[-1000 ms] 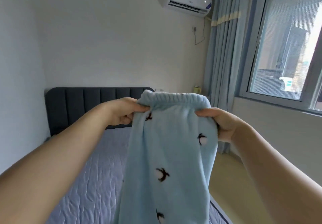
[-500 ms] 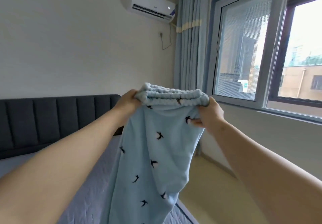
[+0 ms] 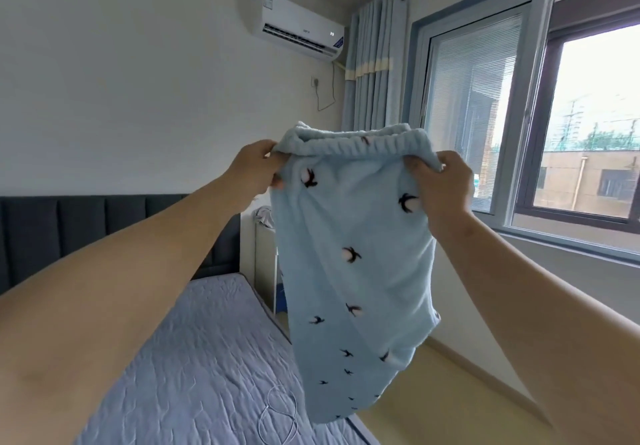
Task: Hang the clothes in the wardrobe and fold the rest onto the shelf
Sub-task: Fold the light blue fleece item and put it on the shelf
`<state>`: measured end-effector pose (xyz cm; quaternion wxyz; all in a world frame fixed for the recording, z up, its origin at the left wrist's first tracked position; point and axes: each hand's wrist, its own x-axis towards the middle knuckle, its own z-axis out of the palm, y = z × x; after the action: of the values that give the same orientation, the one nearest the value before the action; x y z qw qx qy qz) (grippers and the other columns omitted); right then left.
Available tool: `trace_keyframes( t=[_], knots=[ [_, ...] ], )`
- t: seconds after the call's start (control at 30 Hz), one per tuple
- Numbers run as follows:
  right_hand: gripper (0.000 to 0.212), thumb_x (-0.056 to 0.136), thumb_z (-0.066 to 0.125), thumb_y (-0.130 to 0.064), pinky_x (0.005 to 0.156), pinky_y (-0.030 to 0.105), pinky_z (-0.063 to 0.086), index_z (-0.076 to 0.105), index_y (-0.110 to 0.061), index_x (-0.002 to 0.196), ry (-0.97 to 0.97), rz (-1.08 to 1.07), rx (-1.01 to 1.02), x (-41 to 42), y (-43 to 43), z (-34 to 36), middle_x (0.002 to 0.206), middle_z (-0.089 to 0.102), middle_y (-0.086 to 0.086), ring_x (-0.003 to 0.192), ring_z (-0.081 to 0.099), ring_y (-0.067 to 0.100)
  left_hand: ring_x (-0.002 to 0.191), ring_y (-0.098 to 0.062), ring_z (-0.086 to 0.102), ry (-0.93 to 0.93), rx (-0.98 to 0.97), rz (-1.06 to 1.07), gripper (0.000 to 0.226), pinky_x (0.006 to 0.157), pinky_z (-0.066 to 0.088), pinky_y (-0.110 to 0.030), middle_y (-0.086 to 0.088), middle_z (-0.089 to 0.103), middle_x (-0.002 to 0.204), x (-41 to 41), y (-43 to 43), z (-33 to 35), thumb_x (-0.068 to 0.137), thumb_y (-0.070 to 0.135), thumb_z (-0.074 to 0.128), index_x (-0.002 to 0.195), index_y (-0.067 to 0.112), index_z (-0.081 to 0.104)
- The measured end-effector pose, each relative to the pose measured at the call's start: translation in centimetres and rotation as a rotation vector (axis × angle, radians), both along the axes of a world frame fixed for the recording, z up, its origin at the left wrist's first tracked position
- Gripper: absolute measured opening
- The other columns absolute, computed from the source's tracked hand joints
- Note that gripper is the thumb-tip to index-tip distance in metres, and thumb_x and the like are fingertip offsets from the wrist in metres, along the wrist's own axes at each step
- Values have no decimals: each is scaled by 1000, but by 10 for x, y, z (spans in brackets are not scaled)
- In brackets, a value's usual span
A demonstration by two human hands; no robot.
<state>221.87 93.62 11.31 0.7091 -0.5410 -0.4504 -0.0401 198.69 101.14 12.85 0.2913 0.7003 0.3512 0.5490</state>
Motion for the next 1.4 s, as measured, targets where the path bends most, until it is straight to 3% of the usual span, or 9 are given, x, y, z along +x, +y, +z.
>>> trace_keyframes(
  t=[0.13,0.43,0.53,0.67,0.8,0.87,1.0,1.1,1.4],
  knots=[
    [49,80,65,-47,48,26,30,37,-21,49,-35,28,-104,-4,-16,-7,49,39,-6,47,36,12,50,-13,32,134,-14,68,29,41,28,-19,-2,38,60,-12,-5,-7,94,29,51,73,9,49],
    [46,75,69,-50,59,31,43,57,-10,55,62,-7,-438,9,-40,-81,56,52,3,57,50,21,58,-15,39,354,-335,-122,29,55,32,-20,-4,47,70,-11,-18,-81,92,39,52,74,16,52],
    [47,74,71,-49,53,27,41,54,-12,50,92,-55,-533,21,-43,-109,52,51,1,52,49,18,39,-10,34,323,-508,-229,27,40,26,-17,-3,42,60,6,-13,-109,96,36,47,74,19,45],
    [38,75,73,-32,46,24,35,53,-12,50,98,-22,-741,44,-37,-144,50,47,0,47,44,15,52,-13,67,319,-808,-353,18,45,53,-24,-3,64,90,34,-5,-140,100,34,37,92,23,50],
    [21,85,59,-10,39,22,42,52,-9,65,288,128,-831,60,-18,-183,60,53,8,45,54,21,76,-25,65,296,-937,-304,17,69,54,-42,-7,56,112,67,15,-184,100,33,36,98,23,49],
    [14,88,52,-13,42,25,46,48,-9,75,383,176,-784,61,-3,-195,71,57,10,55,62,27,78,-25,62,240,-866,-210,14,73,45,-35,-5,54,114,87,27,-195,100,32,37,97,23,48],
    [10,88,56,-13,73,50,50,49,-10,81,346,179,-483,69,30,-173,73,52,7,75,55,25,86,-25,58,-51,-598,-139,20,38,44,-15,-7,54,113,120,59,-167,99,25,40,110,13,51],
    [25,89,59,-18,70,40,44,40,-22,73,349,192,-307,71,39,-134,78,49,6,77,48,20,100,-21,61,-115,-391,-196,39,54,49,-14,-8,56,123,123,75,-122,97,30,45,126,4,47],
    [25,86,58,-14,62,27,38,42,-26,70,221,270,4,49,11,-46,68,49,-6,70,45,14,102,-22,58,-301,-68,-233,13,87,53,-28,-13,51,108,96,49,-30,96,19,49,84,14,44]
  ],
)
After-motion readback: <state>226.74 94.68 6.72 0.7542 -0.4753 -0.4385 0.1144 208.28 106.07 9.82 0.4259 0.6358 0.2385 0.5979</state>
